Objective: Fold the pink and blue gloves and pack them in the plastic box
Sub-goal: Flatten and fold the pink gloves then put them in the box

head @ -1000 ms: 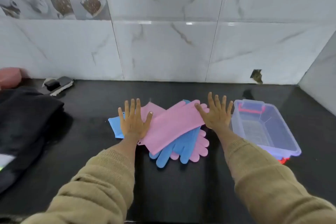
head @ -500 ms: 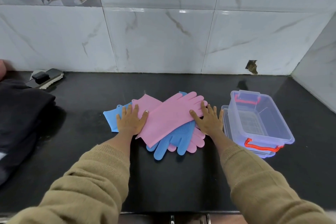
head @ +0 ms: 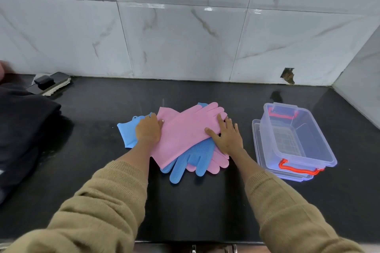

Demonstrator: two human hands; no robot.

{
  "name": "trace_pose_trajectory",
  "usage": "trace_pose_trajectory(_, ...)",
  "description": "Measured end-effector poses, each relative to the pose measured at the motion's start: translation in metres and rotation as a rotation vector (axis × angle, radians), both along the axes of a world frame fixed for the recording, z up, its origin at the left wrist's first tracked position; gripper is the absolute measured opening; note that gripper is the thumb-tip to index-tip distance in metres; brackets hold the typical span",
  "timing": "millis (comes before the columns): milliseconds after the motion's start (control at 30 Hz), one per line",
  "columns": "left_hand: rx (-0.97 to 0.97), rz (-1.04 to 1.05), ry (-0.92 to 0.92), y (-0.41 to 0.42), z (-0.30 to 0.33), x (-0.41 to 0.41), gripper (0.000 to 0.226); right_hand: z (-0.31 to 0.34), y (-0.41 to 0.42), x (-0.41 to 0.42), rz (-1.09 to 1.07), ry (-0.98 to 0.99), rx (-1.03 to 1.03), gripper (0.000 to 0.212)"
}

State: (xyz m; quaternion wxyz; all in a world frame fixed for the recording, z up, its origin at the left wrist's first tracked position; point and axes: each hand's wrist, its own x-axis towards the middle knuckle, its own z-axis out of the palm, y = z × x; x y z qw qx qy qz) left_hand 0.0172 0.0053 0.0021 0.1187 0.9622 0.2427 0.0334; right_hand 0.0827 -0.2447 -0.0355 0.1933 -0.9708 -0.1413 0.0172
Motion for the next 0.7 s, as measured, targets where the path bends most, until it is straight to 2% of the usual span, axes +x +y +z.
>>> trace_pose_trajectory(367,-0.013,0.134,-0.082,0.013,-0.005,-0.017,0.024,0.011,0.054,-0.006,0.124,0.11,0.181,0.084)
trace_pose_trajectory(567,-0.064,0.309,-0.08,0.053,0.001,-0.053,0.032,0.023,0.123,-0.018,0.329,0.227,0.375,0.09)
trace_pose_trajectory(700,-0.07,0.452,-0.086,0.088,0.008,-0.094,0.037,0.023,0.179,-0.033,0.449,0.308,0.401,0.09)
